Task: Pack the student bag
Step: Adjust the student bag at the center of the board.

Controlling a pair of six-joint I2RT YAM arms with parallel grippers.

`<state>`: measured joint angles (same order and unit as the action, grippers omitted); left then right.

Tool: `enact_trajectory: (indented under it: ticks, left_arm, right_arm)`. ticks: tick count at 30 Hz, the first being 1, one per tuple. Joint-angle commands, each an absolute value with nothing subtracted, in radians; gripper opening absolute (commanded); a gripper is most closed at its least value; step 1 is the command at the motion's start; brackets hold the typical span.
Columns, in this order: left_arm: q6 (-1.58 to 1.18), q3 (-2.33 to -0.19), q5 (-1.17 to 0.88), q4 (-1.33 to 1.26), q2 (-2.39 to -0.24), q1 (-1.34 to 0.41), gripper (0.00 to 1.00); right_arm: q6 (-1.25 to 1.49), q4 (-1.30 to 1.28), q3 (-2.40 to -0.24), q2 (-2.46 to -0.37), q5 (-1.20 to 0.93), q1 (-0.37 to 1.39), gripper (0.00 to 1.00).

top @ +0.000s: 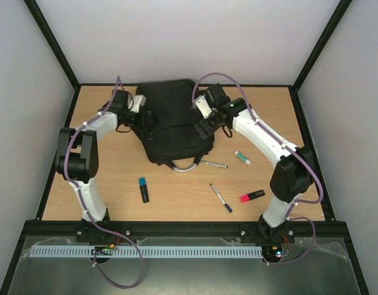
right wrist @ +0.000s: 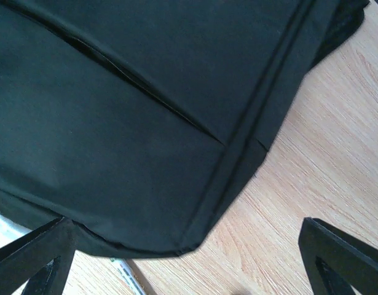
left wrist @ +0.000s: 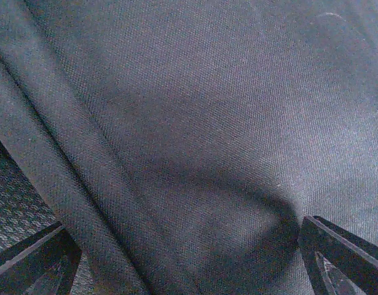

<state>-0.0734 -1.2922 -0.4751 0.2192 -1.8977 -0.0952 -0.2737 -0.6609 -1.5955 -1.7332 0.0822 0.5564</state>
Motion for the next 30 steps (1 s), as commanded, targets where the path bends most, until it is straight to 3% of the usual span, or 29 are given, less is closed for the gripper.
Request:
enact_trajectory:
  ticks: [1,9,19,26,30]
  left_arm:
    - [-0.014,-1.379,-0.504,0.262,-1.945,-0.138,0.99]
    - [0.023,-1.568,-0.42,0.348,-1.962,-0.13,0.99]
    - [-0.006,-1.441,-0.344,0.446,-1.676,-0.104,0.99]
    - [0.029,-1.37,-0.335,0.614,-1.582,-0.057,0.99]
    - [0.0,-1.302,-0.363,0.617,-1.542,-0.03,0.99]
  right_arm:
    - [-0.283,-0.69,-1.587,-1.708,0.094,0.552,0.99]
    - [-0.289,-0.692,-1.588,-1.726,0.087,0.542,0.99]
    - [-0.469,-0.746,-1.607,-1.736,-0.004,0.536,0.99]
    - [-0.555,-0.727,-1.559,-1.763,-0.061,0.537,0.82]
    - [-0.54,-0.739,-1.552,-1.797,-0.118,0.537,0.8]
